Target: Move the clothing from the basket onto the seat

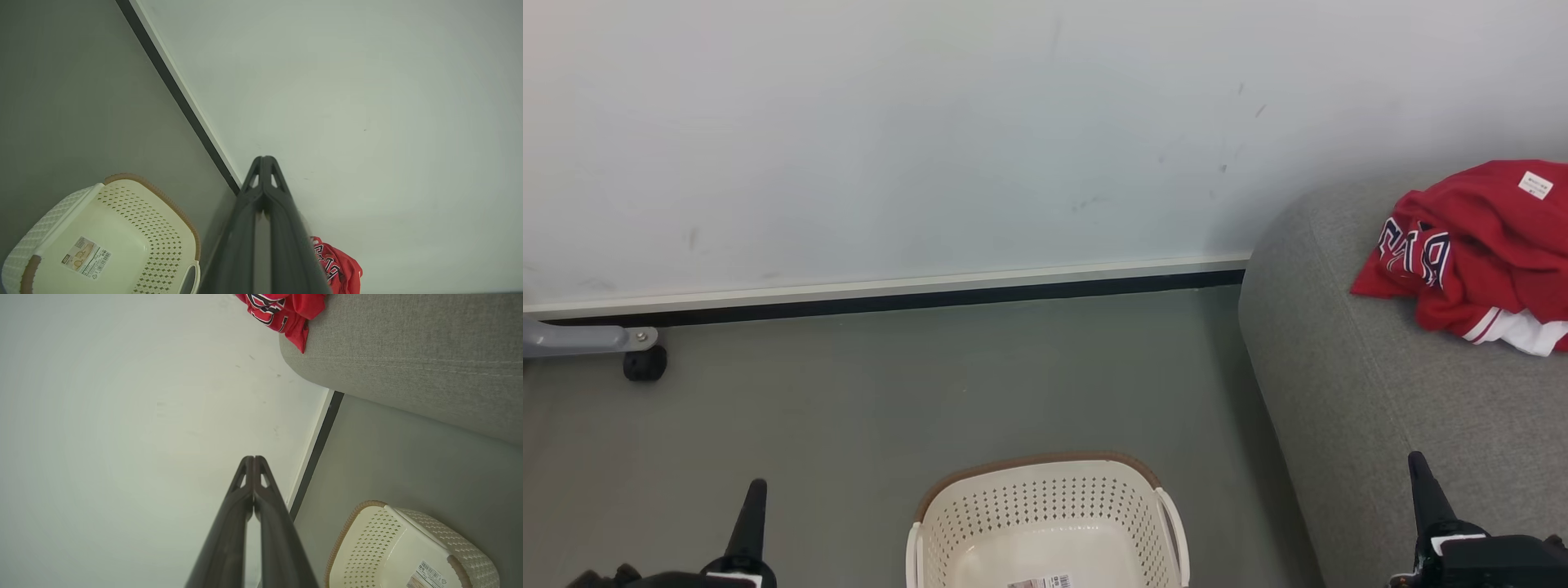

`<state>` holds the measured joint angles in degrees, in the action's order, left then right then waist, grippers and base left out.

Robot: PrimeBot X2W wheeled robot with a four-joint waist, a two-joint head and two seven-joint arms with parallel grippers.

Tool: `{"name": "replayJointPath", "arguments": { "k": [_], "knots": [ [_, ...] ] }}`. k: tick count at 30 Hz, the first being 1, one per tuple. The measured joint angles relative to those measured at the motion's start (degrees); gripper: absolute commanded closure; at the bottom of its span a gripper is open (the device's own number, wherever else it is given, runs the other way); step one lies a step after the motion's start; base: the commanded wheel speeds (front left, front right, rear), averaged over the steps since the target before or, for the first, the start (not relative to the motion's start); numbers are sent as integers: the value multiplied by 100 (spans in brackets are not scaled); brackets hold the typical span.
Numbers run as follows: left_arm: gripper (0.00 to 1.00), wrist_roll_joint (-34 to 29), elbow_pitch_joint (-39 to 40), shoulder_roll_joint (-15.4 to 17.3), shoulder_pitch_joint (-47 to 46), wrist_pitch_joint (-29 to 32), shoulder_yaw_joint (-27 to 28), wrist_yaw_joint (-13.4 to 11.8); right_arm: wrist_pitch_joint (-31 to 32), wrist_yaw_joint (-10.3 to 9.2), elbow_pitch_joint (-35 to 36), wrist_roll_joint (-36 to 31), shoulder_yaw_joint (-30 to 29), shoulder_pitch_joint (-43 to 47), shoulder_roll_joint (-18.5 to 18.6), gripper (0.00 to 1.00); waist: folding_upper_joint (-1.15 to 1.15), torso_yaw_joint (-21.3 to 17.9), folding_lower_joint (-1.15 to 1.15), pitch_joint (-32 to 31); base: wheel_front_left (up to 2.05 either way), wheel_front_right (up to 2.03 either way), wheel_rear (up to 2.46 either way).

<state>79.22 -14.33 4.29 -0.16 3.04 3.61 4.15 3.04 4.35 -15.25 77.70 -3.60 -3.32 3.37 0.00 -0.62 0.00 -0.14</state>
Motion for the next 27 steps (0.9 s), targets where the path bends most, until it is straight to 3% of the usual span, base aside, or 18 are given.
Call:
{"name": "replayJointPath", "arguments": {
  "k": [16, 27],
  "knots": [
    [100, 1126, -226, -165, -415, 333, 152, 249, 327, 232, -178, 1319, -381, -122, -75, 100, 0, 60, 0, 23, 0, 0, 0],
    [100, 1248, -241, -193, -436, 345, 156, 292, 345, 255, -190, 1372, -404, -201, -82, 100, 0, 63, 0, 24, 0, 0, 0]
  ]
}}
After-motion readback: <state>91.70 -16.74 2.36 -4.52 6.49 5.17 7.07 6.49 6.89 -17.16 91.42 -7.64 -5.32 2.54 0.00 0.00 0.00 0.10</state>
